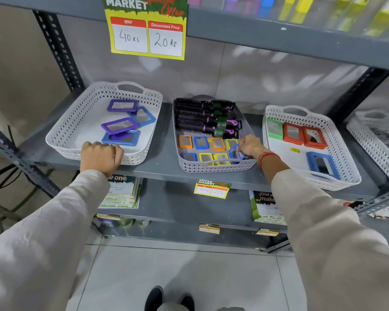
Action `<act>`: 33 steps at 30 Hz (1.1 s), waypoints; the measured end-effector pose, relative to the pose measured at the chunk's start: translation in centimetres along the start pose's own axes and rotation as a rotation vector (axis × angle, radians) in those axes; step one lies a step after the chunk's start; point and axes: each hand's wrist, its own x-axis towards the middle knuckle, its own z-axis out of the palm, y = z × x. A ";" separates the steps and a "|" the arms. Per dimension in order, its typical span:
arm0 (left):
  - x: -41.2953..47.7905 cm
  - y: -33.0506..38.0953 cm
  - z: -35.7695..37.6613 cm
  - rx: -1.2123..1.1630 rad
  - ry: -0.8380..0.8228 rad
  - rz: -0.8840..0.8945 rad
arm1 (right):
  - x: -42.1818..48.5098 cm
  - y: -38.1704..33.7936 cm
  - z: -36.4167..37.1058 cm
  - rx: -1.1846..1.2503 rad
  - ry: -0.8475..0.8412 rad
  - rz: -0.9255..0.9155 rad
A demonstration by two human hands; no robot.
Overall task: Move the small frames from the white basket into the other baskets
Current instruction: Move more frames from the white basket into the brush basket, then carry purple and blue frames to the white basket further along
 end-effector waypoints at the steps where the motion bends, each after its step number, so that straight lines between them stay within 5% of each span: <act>1: 0.0 0.0 0.0 0.005 0.000 0.002 | -0.1 -0.1 0.1 -0.018 -0.004 0.003; 18: 0.1 0.0 -0.3 0.003 -0.012 0.013 | -2.0 -1.2 1.2 -0.429 0.014 0.011; 33: 0.7 2.4 -1.7 -0.080 -0.080 0.035 | -0.8 -13.4 0.3 -0.274 0.186 -0.221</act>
